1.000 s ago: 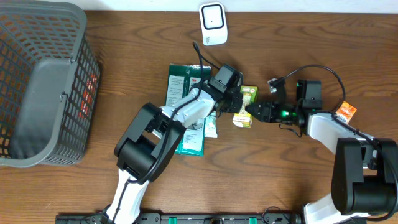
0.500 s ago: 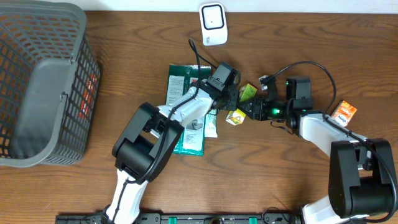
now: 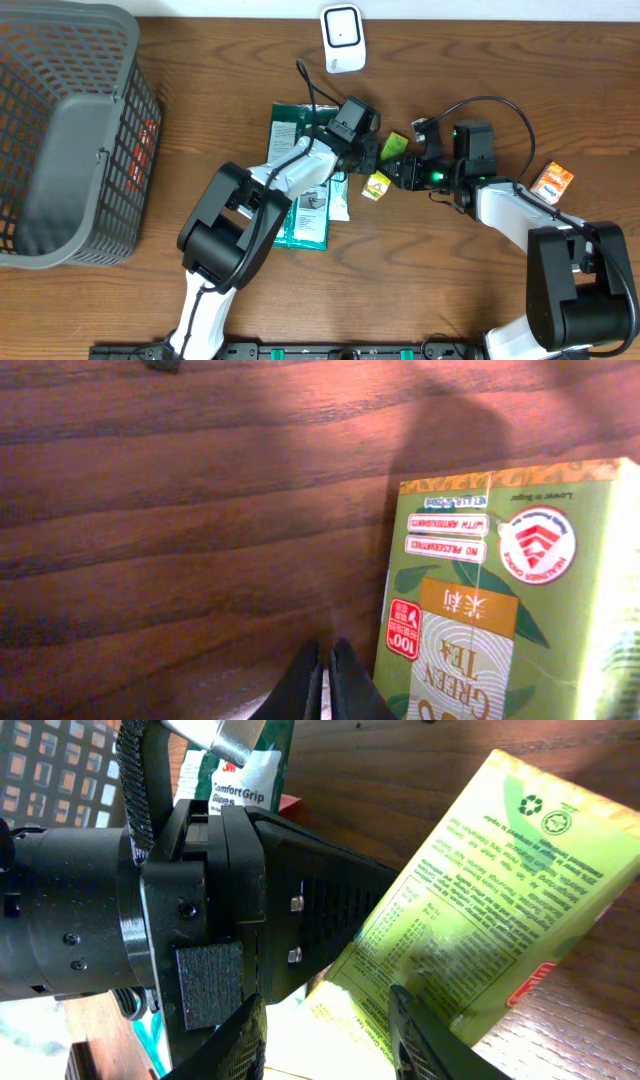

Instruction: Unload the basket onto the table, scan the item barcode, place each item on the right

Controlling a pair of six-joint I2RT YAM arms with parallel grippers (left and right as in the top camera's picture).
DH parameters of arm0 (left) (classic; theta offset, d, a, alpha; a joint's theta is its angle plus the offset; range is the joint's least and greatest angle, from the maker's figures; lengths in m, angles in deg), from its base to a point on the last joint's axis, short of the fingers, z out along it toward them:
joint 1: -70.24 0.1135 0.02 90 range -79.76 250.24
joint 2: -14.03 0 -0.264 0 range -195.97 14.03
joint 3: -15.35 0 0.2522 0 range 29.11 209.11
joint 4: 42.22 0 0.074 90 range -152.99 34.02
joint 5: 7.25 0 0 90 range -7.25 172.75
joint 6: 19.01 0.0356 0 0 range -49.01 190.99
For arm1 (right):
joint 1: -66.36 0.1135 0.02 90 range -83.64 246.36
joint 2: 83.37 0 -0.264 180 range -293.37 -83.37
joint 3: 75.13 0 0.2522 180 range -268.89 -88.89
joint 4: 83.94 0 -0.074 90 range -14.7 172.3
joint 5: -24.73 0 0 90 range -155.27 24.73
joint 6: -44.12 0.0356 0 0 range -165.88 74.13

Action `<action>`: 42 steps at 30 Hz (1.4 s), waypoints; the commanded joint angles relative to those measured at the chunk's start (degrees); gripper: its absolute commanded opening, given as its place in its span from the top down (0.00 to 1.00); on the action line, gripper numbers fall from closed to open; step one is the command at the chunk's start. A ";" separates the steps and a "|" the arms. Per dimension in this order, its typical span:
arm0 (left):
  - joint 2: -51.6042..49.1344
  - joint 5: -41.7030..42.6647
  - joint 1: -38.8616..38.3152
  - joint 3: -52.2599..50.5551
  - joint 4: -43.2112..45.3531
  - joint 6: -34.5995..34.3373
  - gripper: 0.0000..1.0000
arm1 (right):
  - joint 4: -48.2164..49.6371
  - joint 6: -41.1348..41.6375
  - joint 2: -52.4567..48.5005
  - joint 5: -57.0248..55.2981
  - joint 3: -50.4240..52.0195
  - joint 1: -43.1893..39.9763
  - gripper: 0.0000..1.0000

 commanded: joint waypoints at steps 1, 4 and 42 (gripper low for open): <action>-0.90 -1.75 0.02 0.22 -0.20 1.66 0.92 | 0.76 1.31 1.07 10.08 -3.85 3.30 0.62; 1.03 -2.03 0.35 0.90 -0.17 2.84 0.92 | -0.70 1.31 1.20 8.63 -6.34 3.72 0.62; 31.28 -4.28 39.71 1.60 -27.74 2.36 0.20 | -41.66 18.84 1.18 -43.39 -25.46 14.03 0.28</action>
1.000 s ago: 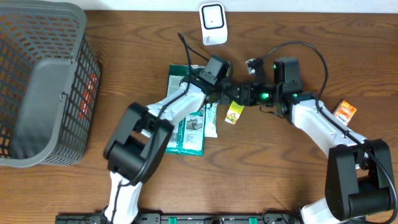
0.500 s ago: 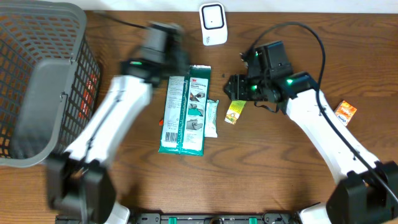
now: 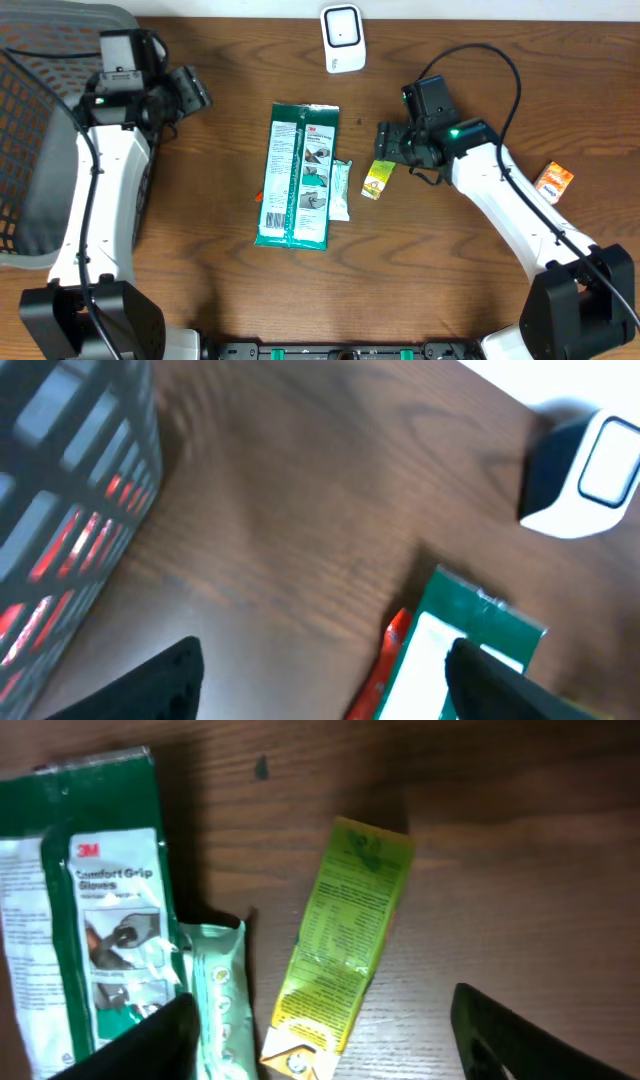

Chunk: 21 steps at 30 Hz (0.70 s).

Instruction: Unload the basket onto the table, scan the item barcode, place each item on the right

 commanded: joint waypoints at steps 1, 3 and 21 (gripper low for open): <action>-0.20 0.31 0.15 0.07 -1.07 0.57 0.20 | 1.66 4.68 -1.44 -1.20 1.64 0.50 0.28; -0.20 0.31 0.15 0.07 -1.05 0.57 0.20 | 2.56 4.70 -1.97 -1.62 2.16 0.55 0.28; -0.20 0.31 0.15 0.07 -1.05 0.57 0.19 | 6.56 5.09 -10.49 -3.50 3.02 4.00 0.40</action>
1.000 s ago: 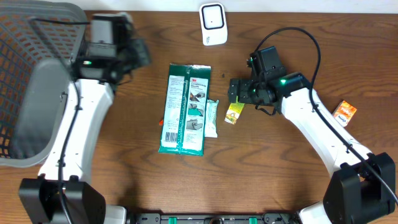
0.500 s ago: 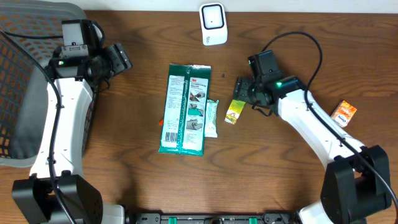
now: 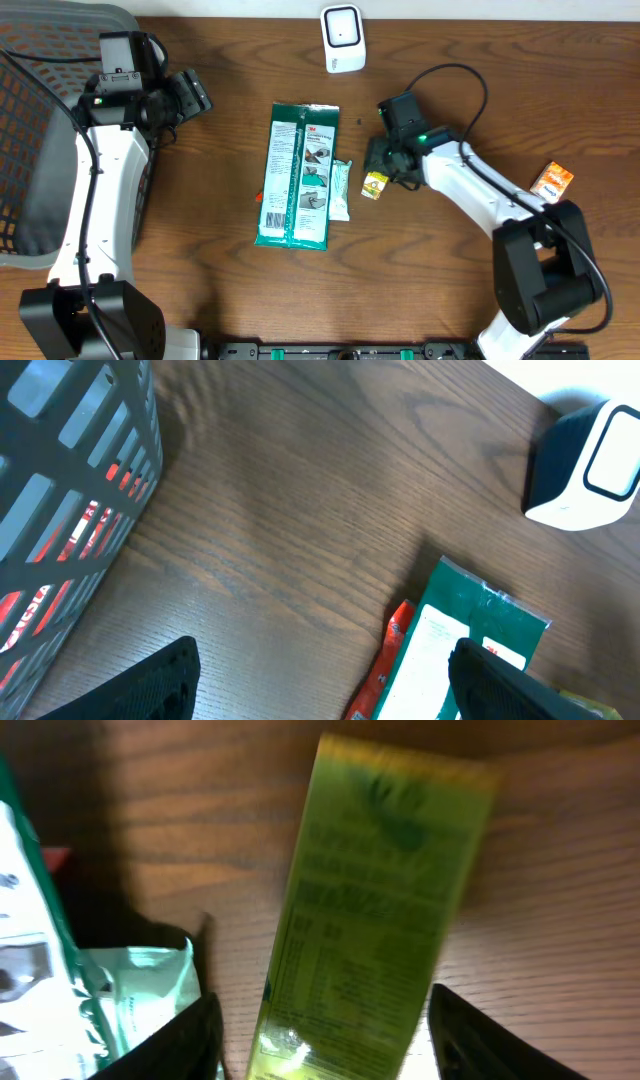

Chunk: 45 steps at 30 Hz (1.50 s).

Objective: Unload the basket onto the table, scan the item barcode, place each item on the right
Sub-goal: 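Grasp the lying tea box with the right gripper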

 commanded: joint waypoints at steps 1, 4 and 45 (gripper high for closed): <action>-0.20 0.28 0.09 0.07 -0.20 0.57 0.19 | 0.11 0.61 -0.83 -2.82 0.35 1.22 0.42; -0.20 0.28 0.09 0.07 -0.20 0.57 0.19 | -0.42 0.63 -0.85 -4.44 0.35 1.73 0.43; -0.20 0.28 0.09 0.07 -0.20 0.57 0.19 | 1.68 4.04 -2.97 -6.99 1.11 1.99 0.49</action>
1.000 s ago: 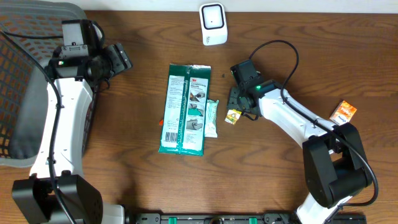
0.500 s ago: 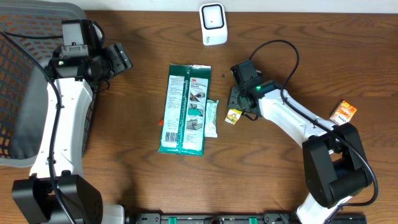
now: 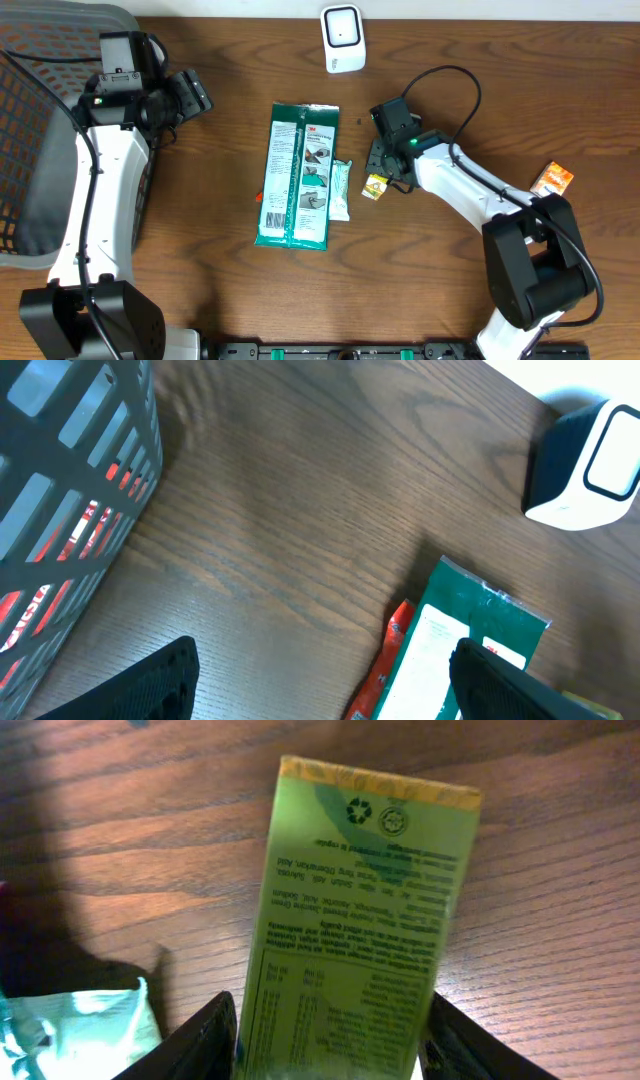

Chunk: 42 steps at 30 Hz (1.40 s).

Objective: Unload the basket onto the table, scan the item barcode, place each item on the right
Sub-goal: 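Grasp the lying tea box with the right gripper, then lift the green tea box and carry it up to the white scanner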

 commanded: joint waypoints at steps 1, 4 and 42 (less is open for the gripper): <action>-0.20 0.28 0.09 0.07 -0.17 0.57 0.19 | 0.11 1.14 -1.05 -1.22 0.48 0.87 0.49; -0.20 0.28 0.09 0.07 -0.17 0.57 0.19 | 0.44 1.09 -1.05 -1.25 0.48 0.87 0.52; -0.20 0.28 0.09 0.07 -0.17 0.57 0.18 | 0.07 -11.91 2.36 -0.52 0.39 0.83 0.65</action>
